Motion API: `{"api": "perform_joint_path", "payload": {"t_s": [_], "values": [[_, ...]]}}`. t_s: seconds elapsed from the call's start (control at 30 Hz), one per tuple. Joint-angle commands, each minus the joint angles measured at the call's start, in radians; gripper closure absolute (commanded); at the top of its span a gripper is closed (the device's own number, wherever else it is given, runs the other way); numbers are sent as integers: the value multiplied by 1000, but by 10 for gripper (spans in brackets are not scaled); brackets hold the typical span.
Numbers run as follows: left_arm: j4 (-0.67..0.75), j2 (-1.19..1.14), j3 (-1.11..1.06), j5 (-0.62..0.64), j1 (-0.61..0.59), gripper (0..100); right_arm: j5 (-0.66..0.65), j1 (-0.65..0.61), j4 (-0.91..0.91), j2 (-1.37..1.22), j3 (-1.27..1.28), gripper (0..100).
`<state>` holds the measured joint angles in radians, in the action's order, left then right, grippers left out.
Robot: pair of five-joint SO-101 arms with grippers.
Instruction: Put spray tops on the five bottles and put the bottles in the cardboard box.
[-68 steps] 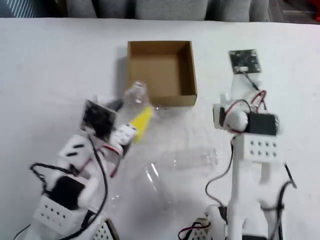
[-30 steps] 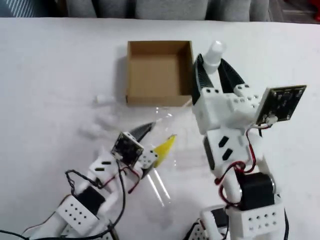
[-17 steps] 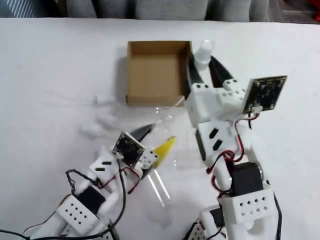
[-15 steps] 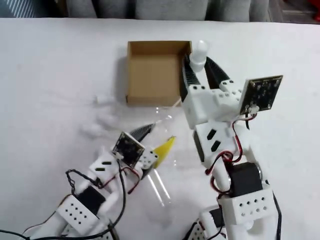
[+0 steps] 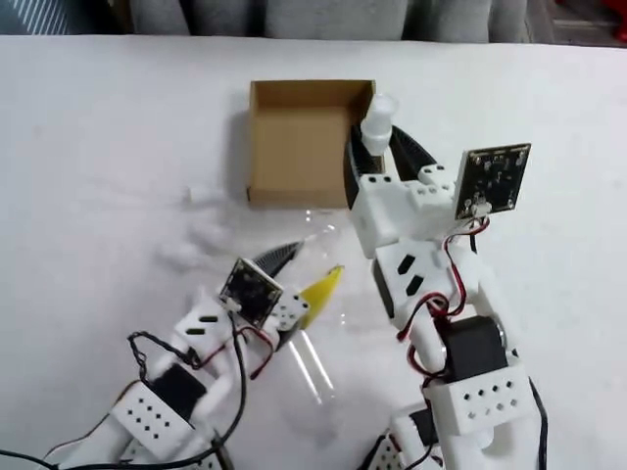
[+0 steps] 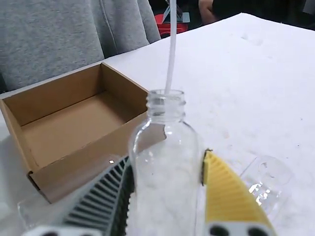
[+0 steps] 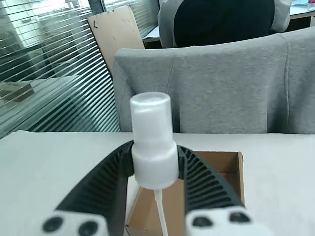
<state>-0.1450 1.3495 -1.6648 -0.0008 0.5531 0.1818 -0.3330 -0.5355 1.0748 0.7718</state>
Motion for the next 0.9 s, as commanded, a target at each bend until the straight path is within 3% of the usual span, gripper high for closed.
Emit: {"api": "perform_joint_path", "payload": {"t_s": [0.0,0.2,0.37,0.87], "values": [[-2,21,6,5,-10,958,-11,-10,-4,4,-20,983],[-29,21,8,2,-10,958,-9,-10,-5,4,-54,983],[-55,21,11,-89,-2,961,-17,-19,-4,5,-55,983],[-57,21,11,-92,-4,961,-18,-25,-58,39,-68,983]]}}
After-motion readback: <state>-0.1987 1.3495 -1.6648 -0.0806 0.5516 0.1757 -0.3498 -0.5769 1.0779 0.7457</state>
